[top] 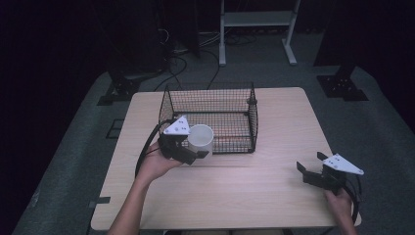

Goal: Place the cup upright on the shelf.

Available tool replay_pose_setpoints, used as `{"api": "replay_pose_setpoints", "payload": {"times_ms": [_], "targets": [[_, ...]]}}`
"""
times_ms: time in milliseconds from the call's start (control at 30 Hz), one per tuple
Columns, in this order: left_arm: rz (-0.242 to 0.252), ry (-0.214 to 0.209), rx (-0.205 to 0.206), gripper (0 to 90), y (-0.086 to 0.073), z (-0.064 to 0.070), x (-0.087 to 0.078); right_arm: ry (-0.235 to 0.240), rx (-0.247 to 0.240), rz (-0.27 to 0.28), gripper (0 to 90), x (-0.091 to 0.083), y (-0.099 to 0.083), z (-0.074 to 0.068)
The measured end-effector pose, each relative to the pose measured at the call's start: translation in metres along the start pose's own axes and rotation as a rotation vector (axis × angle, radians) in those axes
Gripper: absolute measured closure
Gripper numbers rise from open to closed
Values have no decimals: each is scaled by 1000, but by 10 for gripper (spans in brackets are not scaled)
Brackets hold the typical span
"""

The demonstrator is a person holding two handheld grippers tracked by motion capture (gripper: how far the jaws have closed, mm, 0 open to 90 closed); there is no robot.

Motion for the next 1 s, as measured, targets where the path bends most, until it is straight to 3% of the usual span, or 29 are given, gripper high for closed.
{"api": "replay_pose_setpoints", "payload": {"times_ms": [1000], "targets": [[-9,-15,21,216,46,-29,9,2,3,2,131,0,0,0]]}}
Point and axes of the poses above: each handheld gripper's, and its own axes: x roughly forward along the jaws, y roughly out of its top, z roughly to its right, the point moved 9 cm from there along x, roughly forward along the jaws, and after that the axes turned 8 degrees about z, right-handed, at the moved point
